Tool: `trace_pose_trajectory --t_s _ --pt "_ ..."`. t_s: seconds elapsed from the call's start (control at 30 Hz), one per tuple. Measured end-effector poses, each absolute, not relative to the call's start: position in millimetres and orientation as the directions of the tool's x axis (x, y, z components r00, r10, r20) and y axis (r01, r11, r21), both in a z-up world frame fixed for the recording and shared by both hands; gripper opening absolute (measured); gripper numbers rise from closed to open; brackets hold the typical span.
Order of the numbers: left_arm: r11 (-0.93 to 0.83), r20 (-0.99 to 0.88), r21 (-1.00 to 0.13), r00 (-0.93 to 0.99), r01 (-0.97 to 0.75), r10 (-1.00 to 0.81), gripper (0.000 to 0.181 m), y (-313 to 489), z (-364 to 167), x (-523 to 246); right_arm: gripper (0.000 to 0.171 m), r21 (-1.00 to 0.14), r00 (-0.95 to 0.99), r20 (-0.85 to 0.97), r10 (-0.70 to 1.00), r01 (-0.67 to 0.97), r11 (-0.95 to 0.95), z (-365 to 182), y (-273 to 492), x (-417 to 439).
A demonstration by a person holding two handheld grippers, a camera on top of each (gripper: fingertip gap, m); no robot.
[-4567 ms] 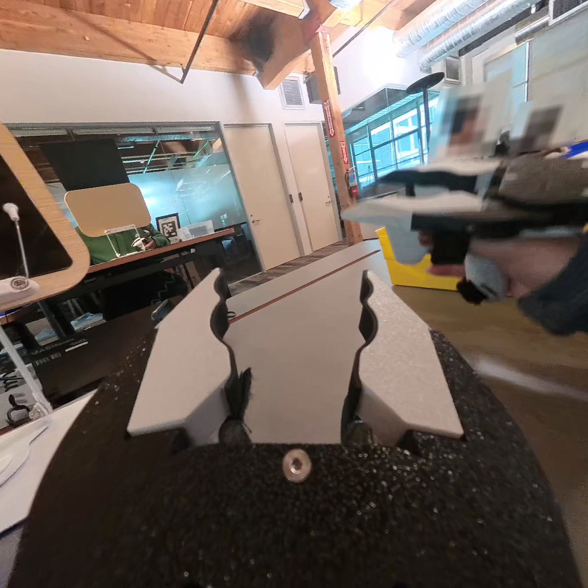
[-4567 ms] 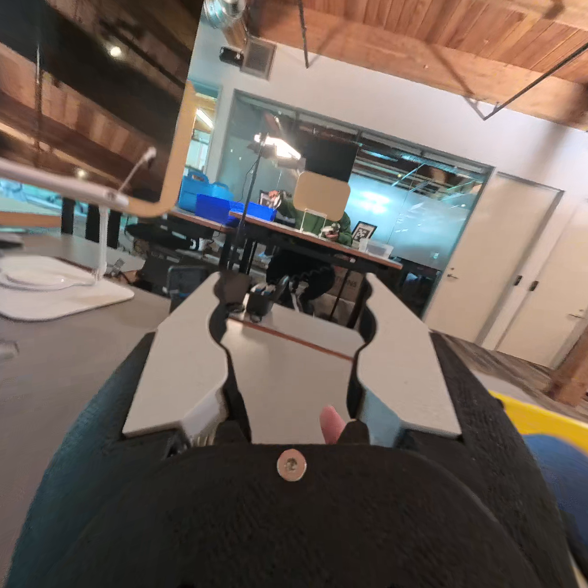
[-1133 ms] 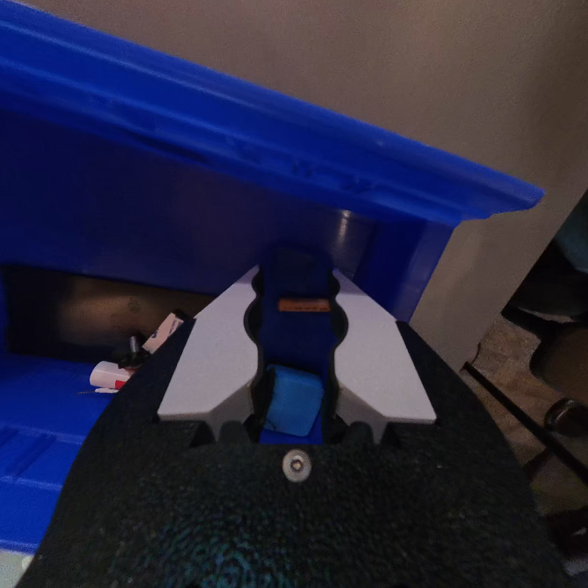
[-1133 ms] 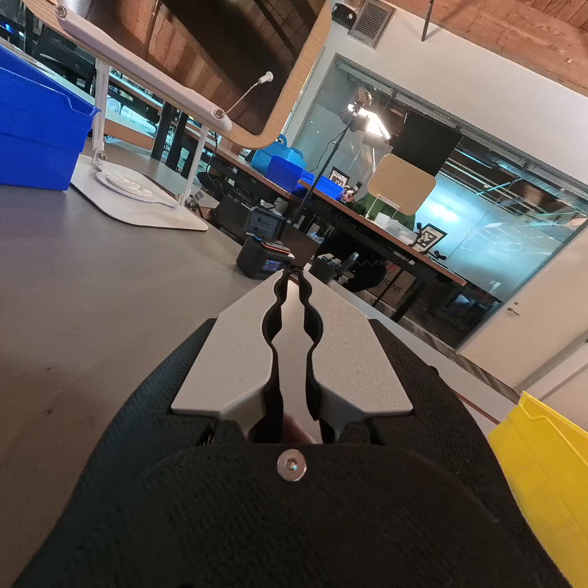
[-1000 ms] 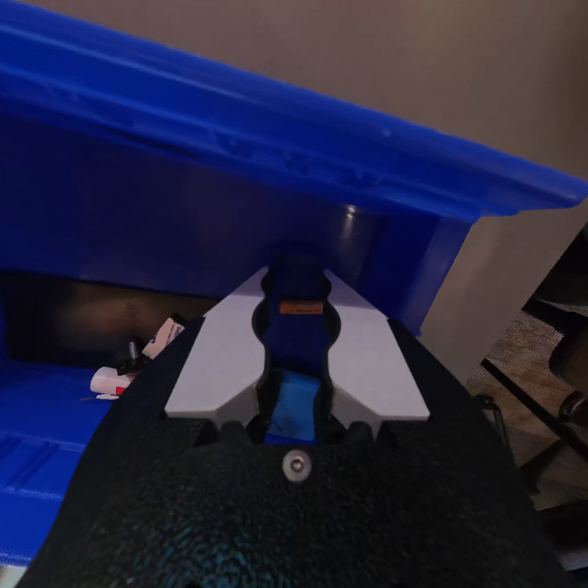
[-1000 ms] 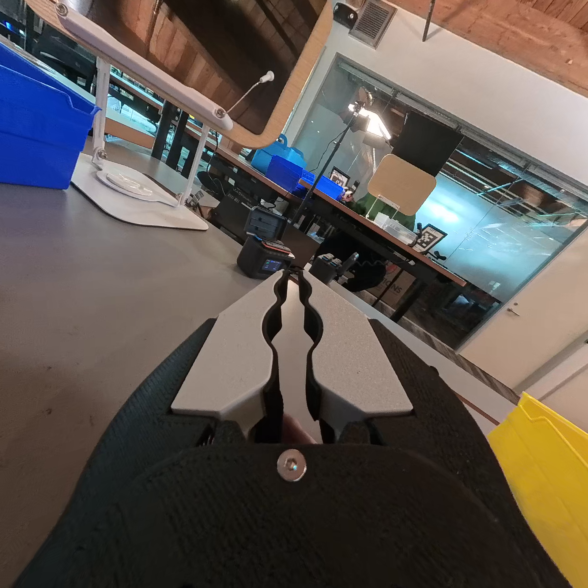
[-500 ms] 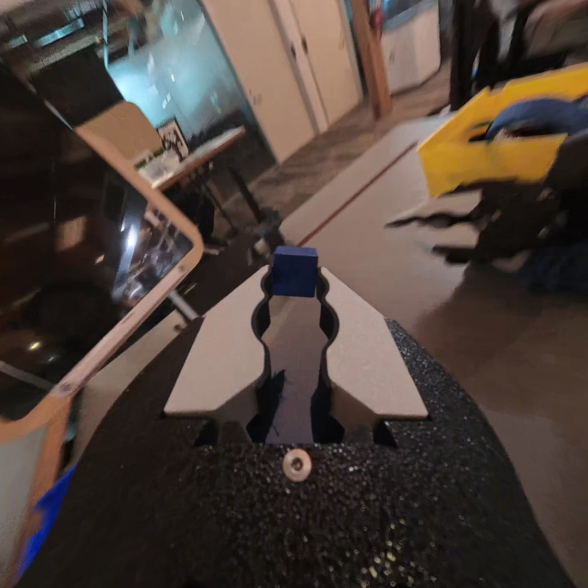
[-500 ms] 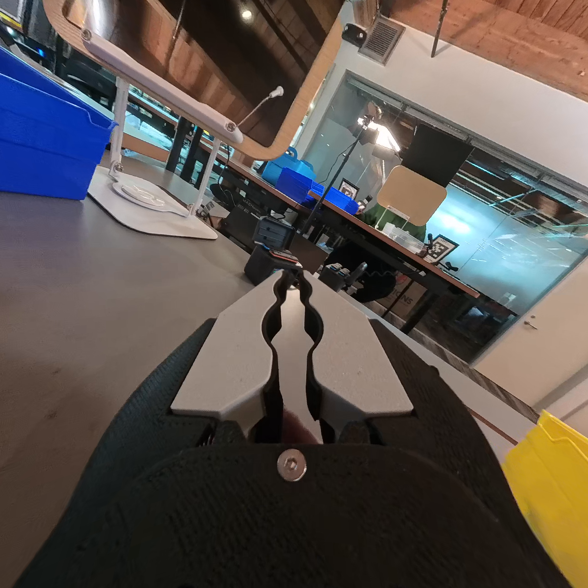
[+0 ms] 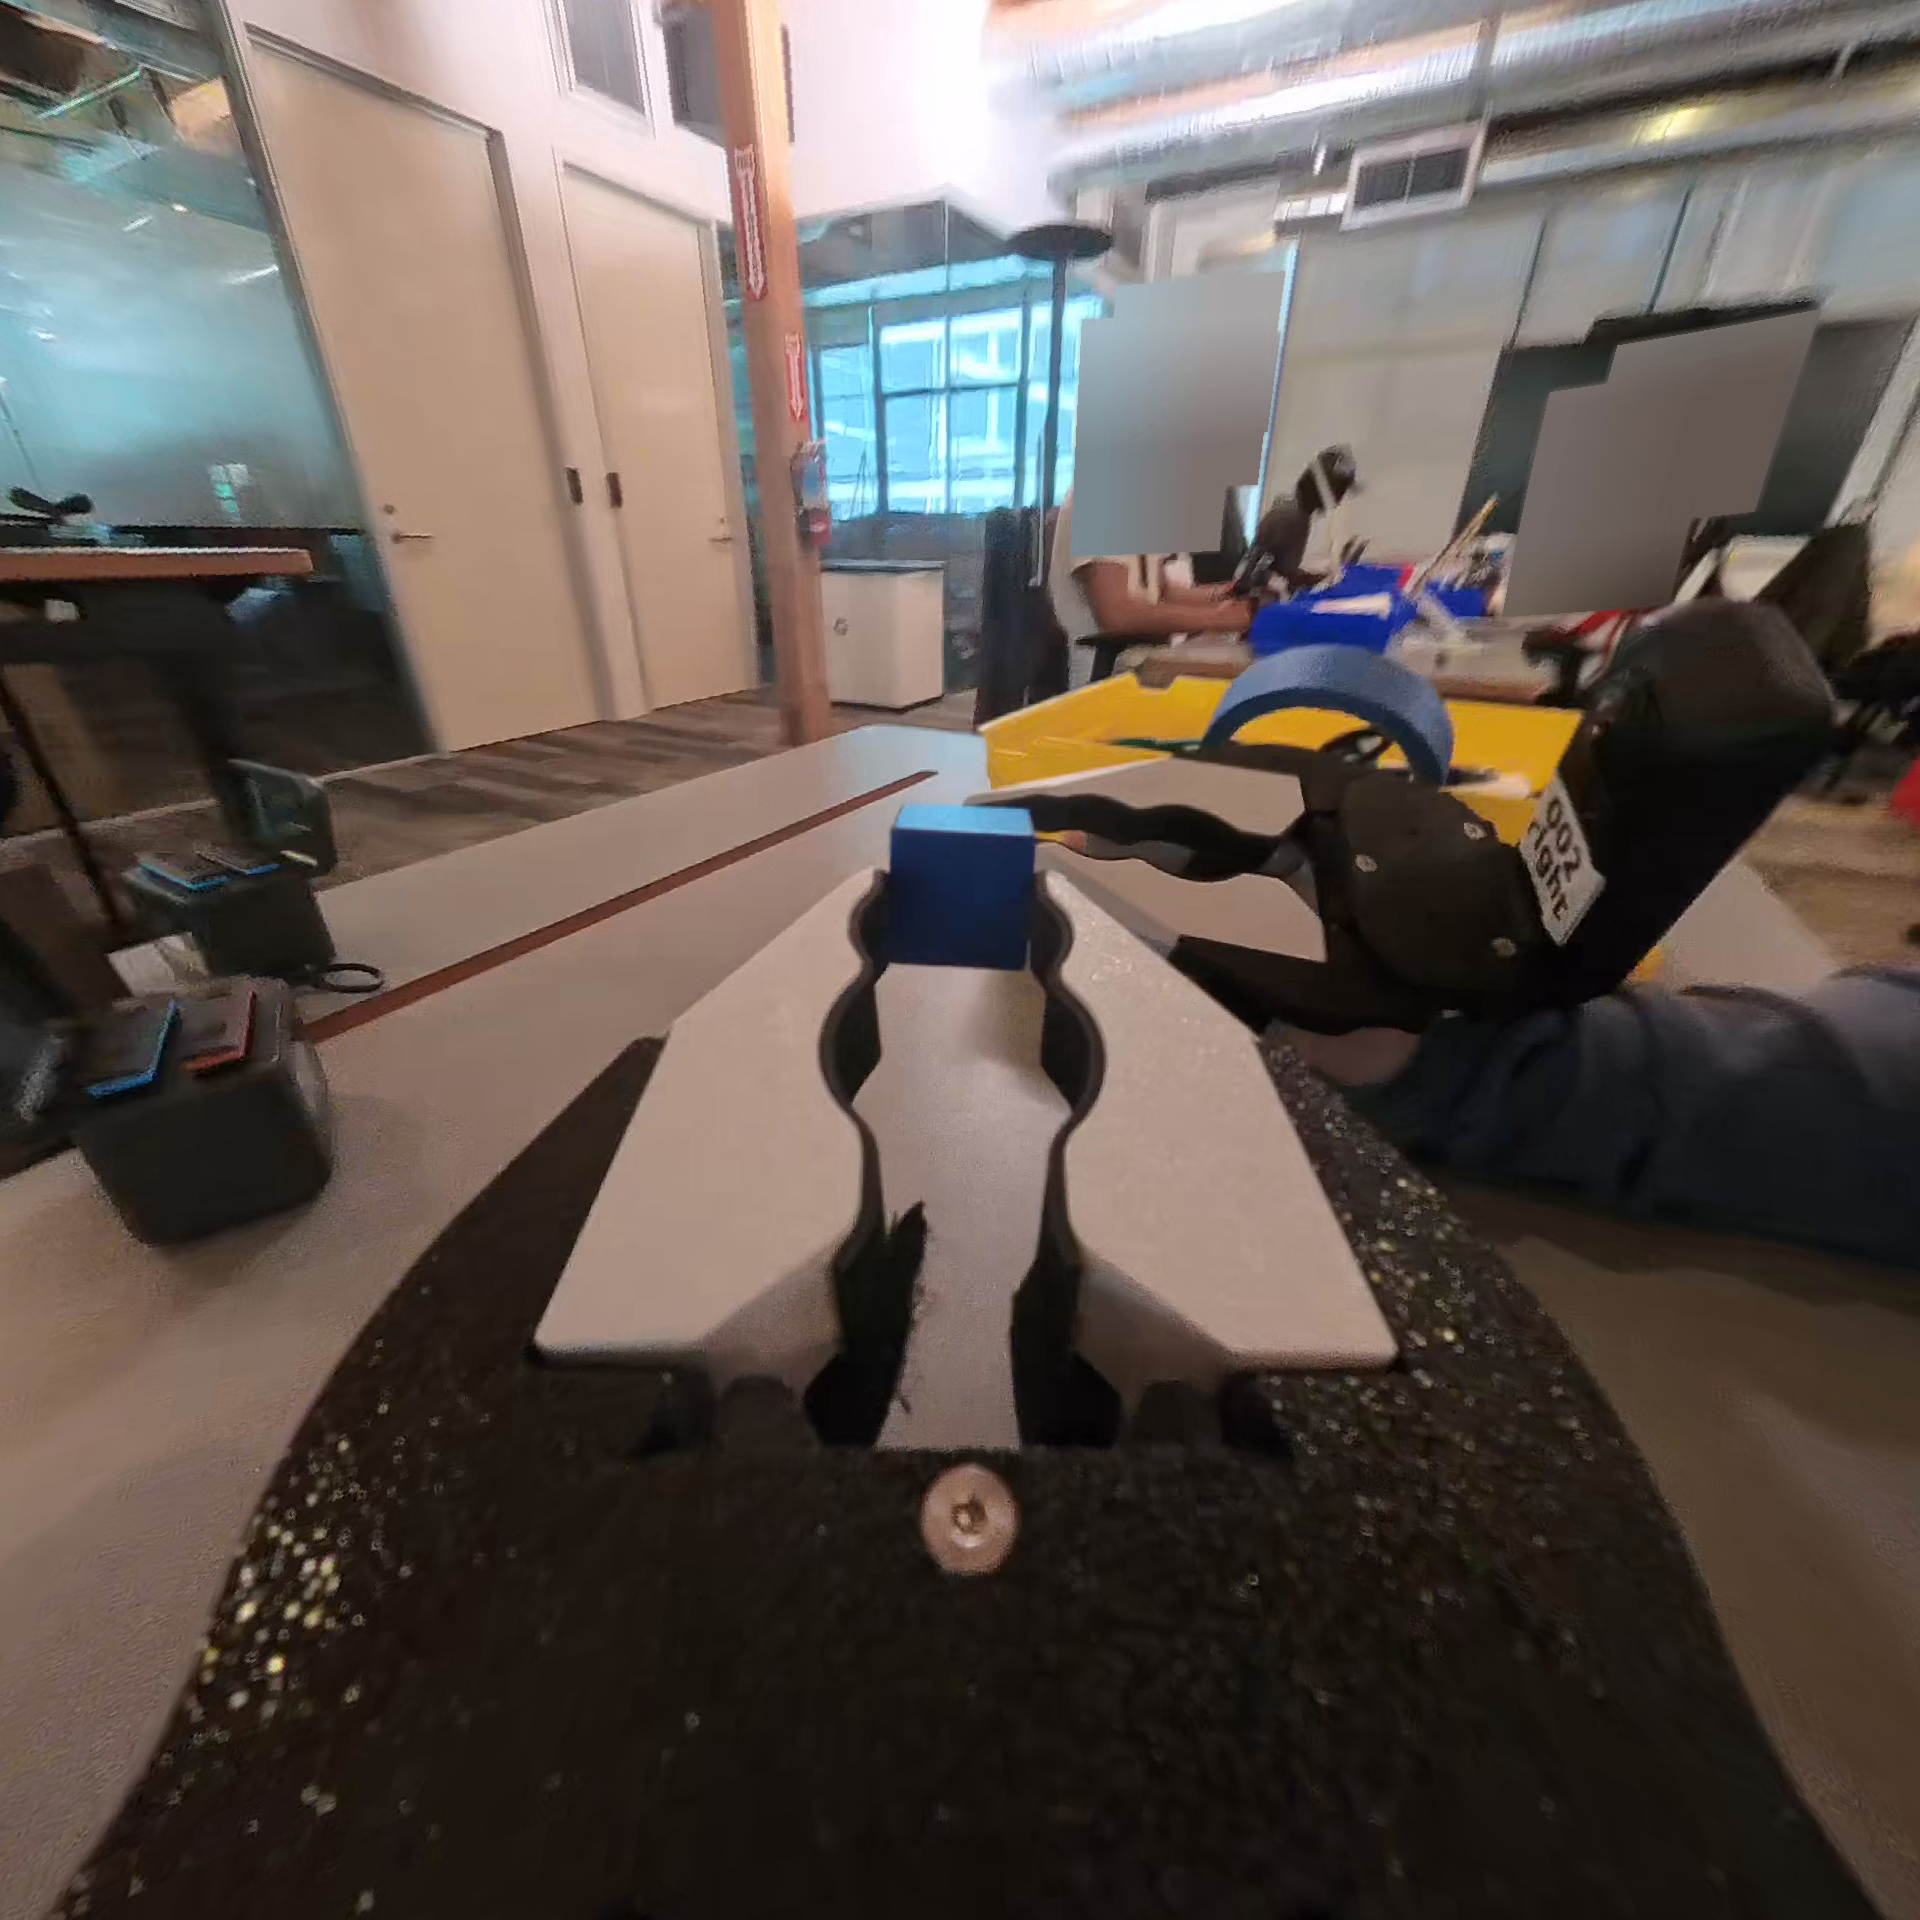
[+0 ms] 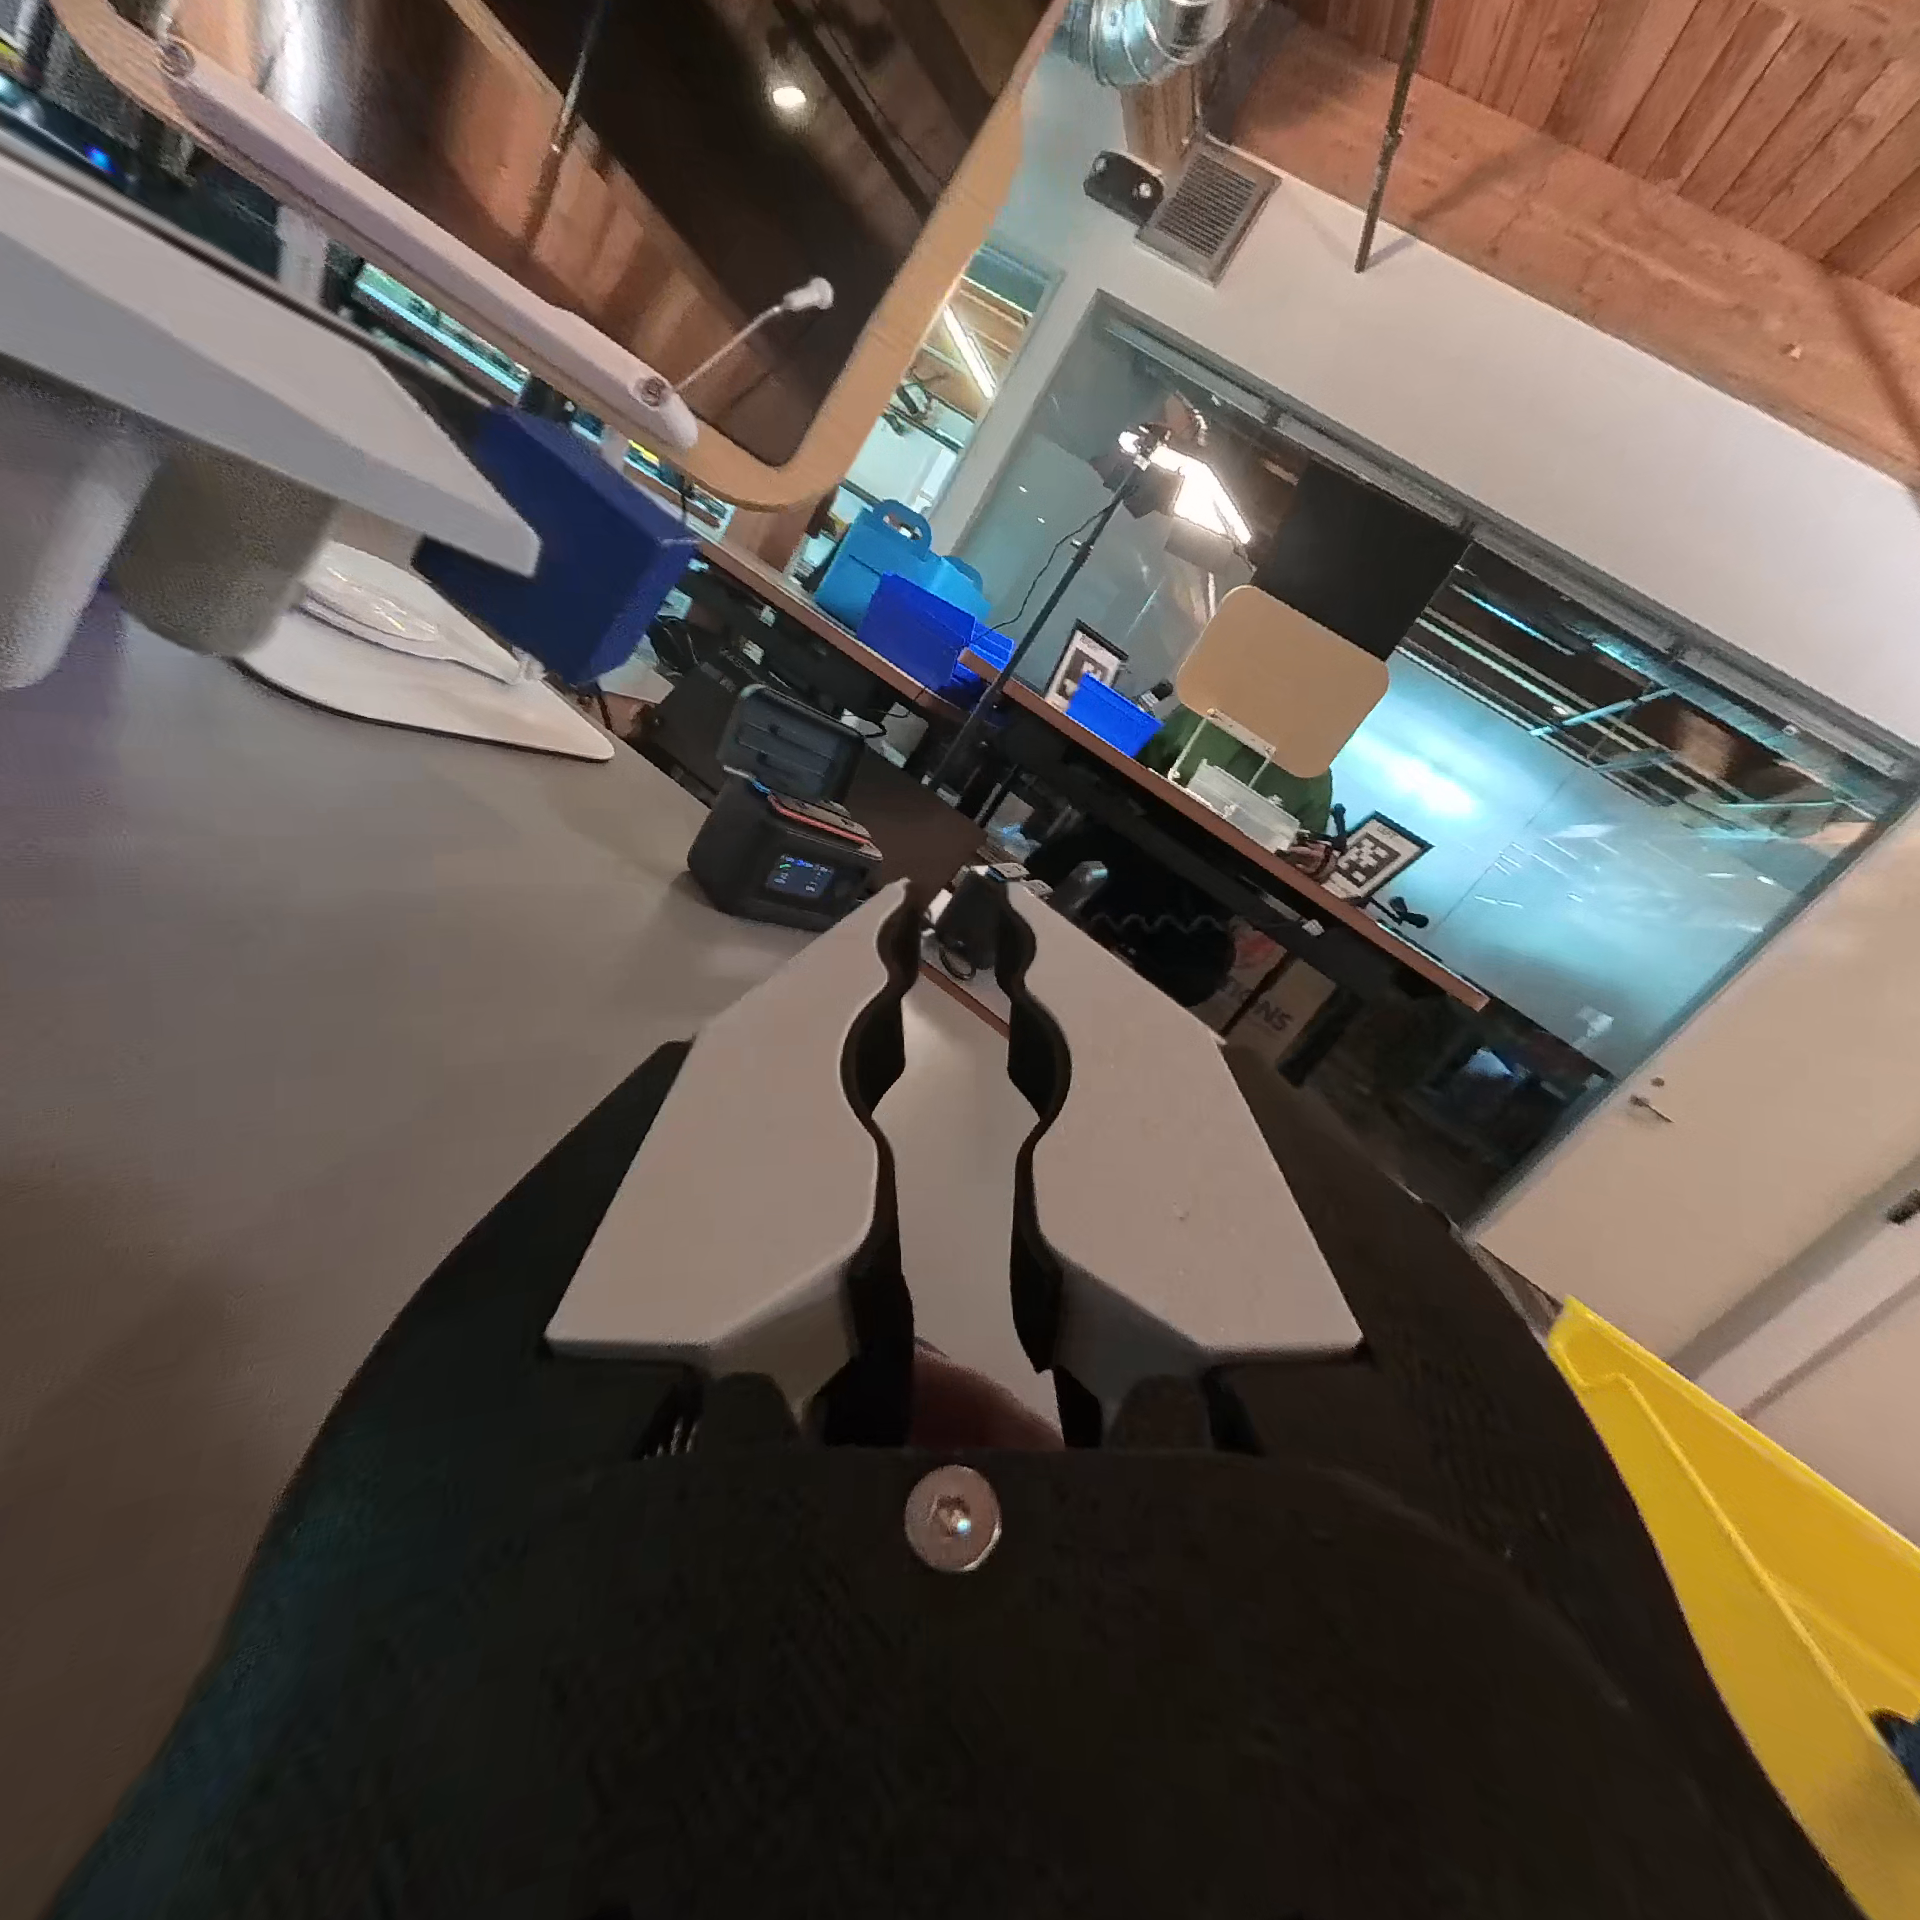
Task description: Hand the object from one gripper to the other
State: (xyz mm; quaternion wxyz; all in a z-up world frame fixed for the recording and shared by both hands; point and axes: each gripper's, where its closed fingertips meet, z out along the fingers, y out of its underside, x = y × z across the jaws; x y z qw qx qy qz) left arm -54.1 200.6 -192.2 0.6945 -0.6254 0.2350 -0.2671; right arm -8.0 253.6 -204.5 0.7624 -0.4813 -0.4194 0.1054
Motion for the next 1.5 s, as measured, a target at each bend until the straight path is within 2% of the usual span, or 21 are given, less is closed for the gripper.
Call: trace_pose_trajectory --t_s 0.07,0.23,0.3,0.43,0.53,0.63,0.77,0.93,1.07,1.1,1.17,1.23,1.3,1.33,1.4,1.5 --pt "0.024 0.103 -0.987 0.729 0.162 -0.677 0.024 203 -199 -64 0.017 -0.811 0.588 0.557 0.587 0.23 0.538 -205 247 -10" --pt "-0.096 0.242 -0.953 0.533 0.287 -0.811 0.024 183 -201 -54 0.04 -0.745 0.434 0.637 0.637 0.132 0.654 -202 209 -21" --pt "-0.169 0.3 -0.936 0.45 0.307 -0.841 0.024 178 -203 -46 0.05 -0.705 0.364 0.684 0.632 0.108 0.701 -204 192 -26" --pt "-0.403 0.472 -0.865 0.214 0.298 -0.855 0.024 163 -214 -31 0.056 -0.637 0.27 0.757 0.595 0.102 0.764 -211 169 -31" --pt "-0.645 0.672 -0.719 0.024 0.259 -0.74 0.023 156 -223 -26 0.057 -0.6 0.22 0.791 0.571 0.098 0.794 -215 156 -34" --pt "-0.63 0.655 -0.736 0.028 0.247 -0.755 0.023 152 -223 -25 0.054 -0.56 0.161 0.825 0.542 0.1 0.823 -222 143 -38" --pt "-0.647 0.656 -0.749 0.016 0.144 -0.755 0.024 140 -233 -14 0.048 -0.532 0.132 0.845 0.518 0.116 0.839 -227 139 -40" --pt "-0.666 0.673 -0.729 -0.014 0.158 -0.74 0.024 139 -230 -16 0.028 -0.529 0.12 0.848 0.517 0.116 0.841 -226 138 -38" --pt "-0.641 0.652 -0.747 0.007 0.173 -0.758 0.024 140 -228 -16 0.027 -0.579 0.111 0.815 0.569 0.111 0.808 -224 139 -38" --pt "-0.613 0.629 -0.766 0.027 0.191 -0.777 0.026 141 -226 -17 0.027 -0.611 0.12 0.791 0.6 0.101 0.785 -222 141 -38" --pt "-0.491 0.532 -0.834 0.129 0.25 -0.837 0.058 148 -219 -22 0.027 -0.716 0.138 0.696 0.705 0.056 0.696 -214 145 -35" --pt "-0.253 0.329 -0.929 0.294 0.269 -0.897 0.07 154 -208 -30 0.027 -0.839 0.133 0.539 0.832 -0.001 0.544 -206 152 -31" --pt "0.041 0.011 -0.995 0.515 0.089 -0.857 0.081 160 -211 -36 0.027 -0.937 0.084 0.337 0.938 -0.063 0.343 -200 157 -27" --pt "0.173 -0.175 -0.983 0.589 -0.061 -0.789 0.083 163 -217 -38 0.027 -0.967 0.046 0.234 0.971 -0.092 0.237 -197 158 -25" --pt "0.351 -0.468 -0.883 0.615 -0.31 -0.635 0.085 165 -225 -35 0.027 -0.992 -0.038 0.056 0.998 -0.119 0.051 -194 158 -23" --pt "0.479 -0.689 -0.725 0.546 -0.496 -0.477 0.084 158 -226 -21 0.027 -0.985 -0.161 -0.148 0.976 -0.061 -0.159 -200 152 -24"
